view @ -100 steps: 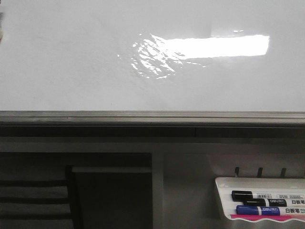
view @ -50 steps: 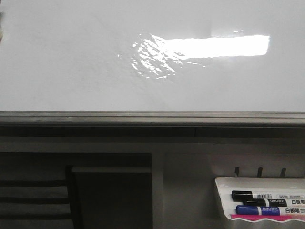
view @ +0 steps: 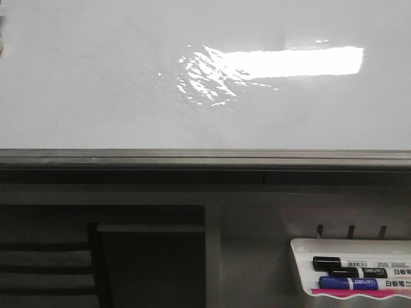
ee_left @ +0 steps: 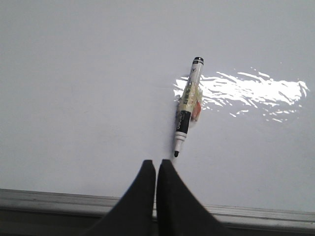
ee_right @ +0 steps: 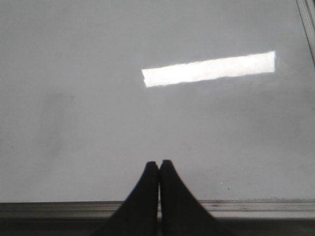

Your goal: Write number 7 on whiteboard

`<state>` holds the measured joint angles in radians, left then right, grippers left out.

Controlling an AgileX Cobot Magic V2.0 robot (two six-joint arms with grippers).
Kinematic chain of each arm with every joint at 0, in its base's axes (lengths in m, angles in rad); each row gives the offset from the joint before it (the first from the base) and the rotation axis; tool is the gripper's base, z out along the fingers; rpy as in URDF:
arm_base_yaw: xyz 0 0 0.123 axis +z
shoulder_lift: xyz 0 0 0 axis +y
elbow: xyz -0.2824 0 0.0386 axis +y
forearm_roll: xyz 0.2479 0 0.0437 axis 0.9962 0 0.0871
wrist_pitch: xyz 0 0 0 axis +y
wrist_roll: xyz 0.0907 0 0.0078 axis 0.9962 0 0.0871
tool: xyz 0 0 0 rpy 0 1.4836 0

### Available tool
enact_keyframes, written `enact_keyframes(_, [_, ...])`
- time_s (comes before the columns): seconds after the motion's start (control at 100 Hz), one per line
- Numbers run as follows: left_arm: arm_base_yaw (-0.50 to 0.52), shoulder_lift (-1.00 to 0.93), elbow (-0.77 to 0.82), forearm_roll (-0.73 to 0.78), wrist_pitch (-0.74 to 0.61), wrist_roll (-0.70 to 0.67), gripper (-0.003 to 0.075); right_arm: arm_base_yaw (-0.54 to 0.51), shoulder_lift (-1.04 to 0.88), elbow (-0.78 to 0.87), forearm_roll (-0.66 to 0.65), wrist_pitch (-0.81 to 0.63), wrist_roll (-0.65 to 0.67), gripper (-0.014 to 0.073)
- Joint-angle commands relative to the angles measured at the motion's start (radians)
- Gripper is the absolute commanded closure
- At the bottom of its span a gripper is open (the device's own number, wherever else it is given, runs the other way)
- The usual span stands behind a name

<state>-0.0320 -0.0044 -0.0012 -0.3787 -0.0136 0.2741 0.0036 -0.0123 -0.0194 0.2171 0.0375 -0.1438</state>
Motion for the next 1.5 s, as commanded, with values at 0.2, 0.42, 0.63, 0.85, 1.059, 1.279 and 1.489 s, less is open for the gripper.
enact_keyframes(0.2, [-0.005,0.022,-0.246,-0.04,0.033,-0.009,0.0741,0.0,0.152,-0.263,0.005,0.112,-0.004,0.0665])
enact_keyframes(0.42, [-0.005,0.169,-0.506,0.004,0.263,-0.009,0.0741,0.0,0.396,-0.461,-0.053,0.3,-0.008,0.0665])
enact_keyframes(0.63, [-0.005,0.308,-0.632,0.054,0.439,-0.009,0.0741,0.0,0.558,-0.54,-0.078,0.354,-0.008,0.0665])
enact_keyframes(0.85, [-0.005,0.345,-0.631,0.045,0.443,-0.009,0.0741,0.0,0.622,-0.54,-0.078,0.336,-0.008,0.0665])
enact_keyframes(1.059, [-0.005,0.345,-0.631,0.038,0.445,-0.009,0.0741,0.0,0.634,-0.54,-0.078,0.317,-0.008,0.0665])
enact_keyframes(1.279, [-0.005,0.345,-0.631,0.038,0.445,-0.009,0.0741,0.0,0.634,-0.54,-0.076,0.326,-0.008,0.0665])
enact_keyframes(1.489, [-0.005,0.345,-0.627,0.038,0.443,-0.009,0.0734,0.0,0.637,-0.54,-0.076,0.314,-0.008,0.0552])
